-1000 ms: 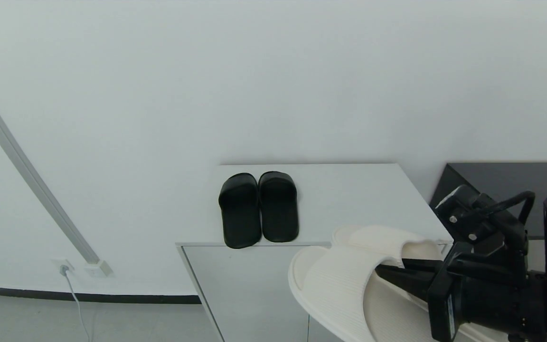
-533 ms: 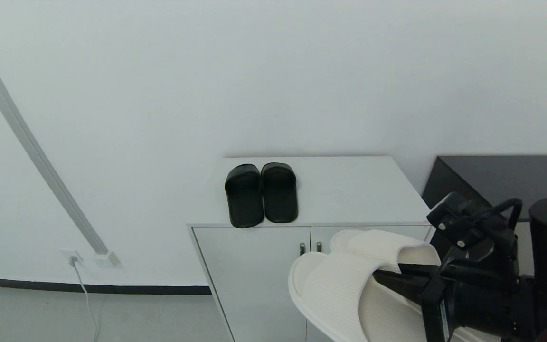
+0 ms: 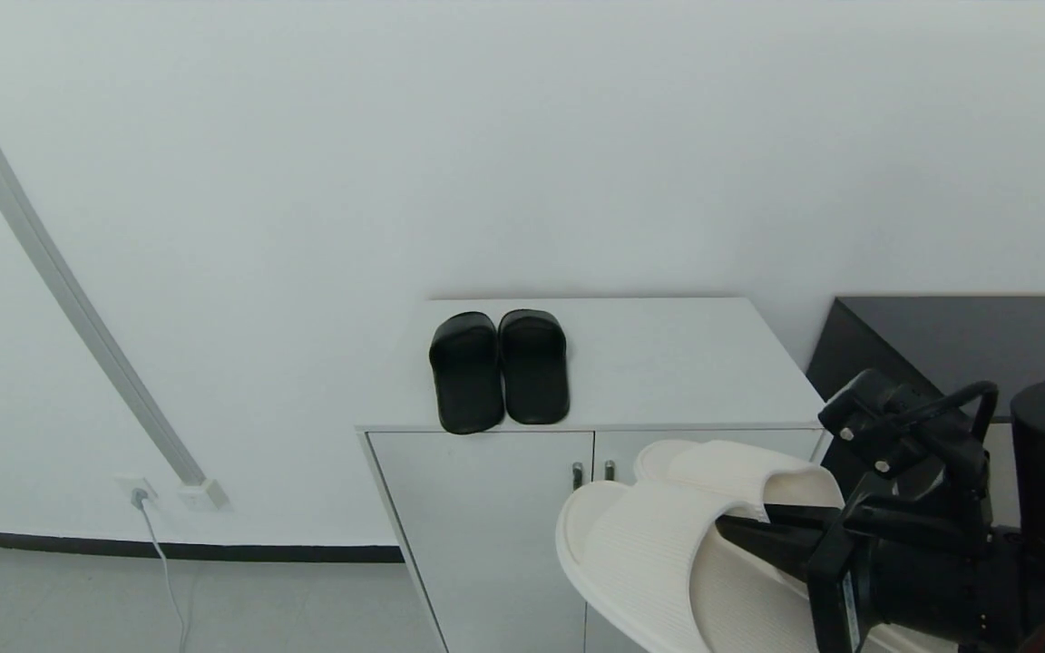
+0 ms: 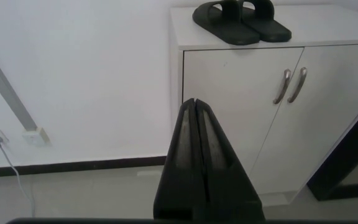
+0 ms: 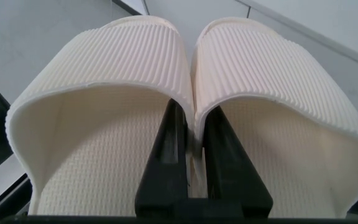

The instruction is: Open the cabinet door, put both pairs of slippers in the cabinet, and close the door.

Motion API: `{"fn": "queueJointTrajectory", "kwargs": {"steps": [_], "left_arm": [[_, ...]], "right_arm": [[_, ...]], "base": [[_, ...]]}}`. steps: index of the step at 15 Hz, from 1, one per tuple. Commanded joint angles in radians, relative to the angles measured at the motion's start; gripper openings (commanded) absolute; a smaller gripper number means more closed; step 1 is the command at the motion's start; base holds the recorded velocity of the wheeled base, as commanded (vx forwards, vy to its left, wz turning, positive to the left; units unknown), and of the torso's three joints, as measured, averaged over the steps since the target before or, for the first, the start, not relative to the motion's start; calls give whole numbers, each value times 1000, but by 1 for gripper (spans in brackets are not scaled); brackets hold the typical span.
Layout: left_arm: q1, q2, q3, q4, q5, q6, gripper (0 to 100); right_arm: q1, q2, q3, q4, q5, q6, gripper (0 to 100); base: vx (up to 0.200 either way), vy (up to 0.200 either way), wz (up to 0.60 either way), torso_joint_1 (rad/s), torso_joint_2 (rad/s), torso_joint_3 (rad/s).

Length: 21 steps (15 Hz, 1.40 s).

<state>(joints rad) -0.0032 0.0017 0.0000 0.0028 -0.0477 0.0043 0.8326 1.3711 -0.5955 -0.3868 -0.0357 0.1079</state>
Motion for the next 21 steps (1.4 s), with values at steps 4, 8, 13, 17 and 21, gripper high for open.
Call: {"fn": "queueJointTrajectory", "kwargs": {"steps": [4,8,13,17,21], "left_arm": [[0,1,0,0,0,0,0],[0,1,0,0,0,0,100],[0,1,0,0,0,2,100],[0,0,0,0,0,3,100],[0,1,0,0,0,2,100]], "right_arm": [[-1,-12,8,2,-3,0,0],[-1,-13,16,2,-1,0,0],[-1,-15,22,2,-3,0,0],[-1,-7,22,0,-3,0,0],[-1,-4,23,0,0,0,0]], "base": [[0,0,0,-156,355,199],[0,0,0,-200,482,270],[0,0,0,-230,553,322],[0,0,0,-196,526,314],[0,0,0,-177,497,325]]}}
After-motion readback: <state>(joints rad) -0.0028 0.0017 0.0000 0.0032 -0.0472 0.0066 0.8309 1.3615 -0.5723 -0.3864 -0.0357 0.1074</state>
